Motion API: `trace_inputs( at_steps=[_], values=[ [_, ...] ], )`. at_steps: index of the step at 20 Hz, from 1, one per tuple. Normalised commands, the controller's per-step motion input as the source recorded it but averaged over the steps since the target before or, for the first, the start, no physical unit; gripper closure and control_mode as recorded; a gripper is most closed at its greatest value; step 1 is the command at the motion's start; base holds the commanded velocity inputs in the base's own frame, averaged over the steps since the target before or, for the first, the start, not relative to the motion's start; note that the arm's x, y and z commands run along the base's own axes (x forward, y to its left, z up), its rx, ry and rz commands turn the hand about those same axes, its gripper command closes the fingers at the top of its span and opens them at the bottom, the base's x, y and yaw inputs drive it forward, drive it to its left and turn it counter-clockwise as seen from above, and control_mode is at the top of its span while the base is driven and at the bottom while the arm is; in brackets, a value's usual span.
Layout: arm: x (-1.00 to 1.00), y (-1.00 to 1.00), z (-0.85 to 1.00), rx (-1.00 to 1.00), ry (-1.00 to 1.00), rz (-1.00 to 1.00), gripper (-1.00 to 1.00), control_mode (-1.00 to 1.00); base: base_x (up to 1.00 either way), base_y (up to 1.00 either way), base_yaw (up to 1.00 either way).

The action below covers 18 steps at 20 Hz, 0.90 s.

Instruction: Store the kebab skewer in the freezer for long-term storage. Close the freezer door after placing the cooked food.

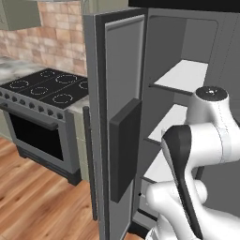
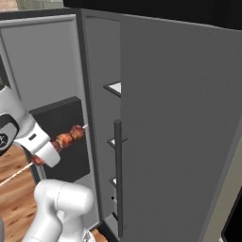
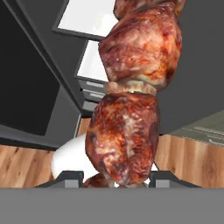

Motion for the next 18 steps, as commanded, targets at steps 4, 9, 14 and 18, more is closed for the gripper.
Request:
trace_inputs(
  at_steps=[4,9,14,18],
  values=[
    [0.64,0.07,0.33,-0.12,-0.18,-0.12,1.00,-1.00,0.00,0.00,0.00],
    [0.65,-0.25,0.15,-0.01,-0.03,0.00,1.00,-1.00,0.00,0.00,0.00],
    [0.73,-0.14,0.00,0.00,0.00,0.00,1.00,-1.00,0.00,0.00,0.00],
    [0.86,-0.01,0.13,0.00,0.00,-0.03,1.00,-1.00,0.00,0.00,0.00]
  ],
)
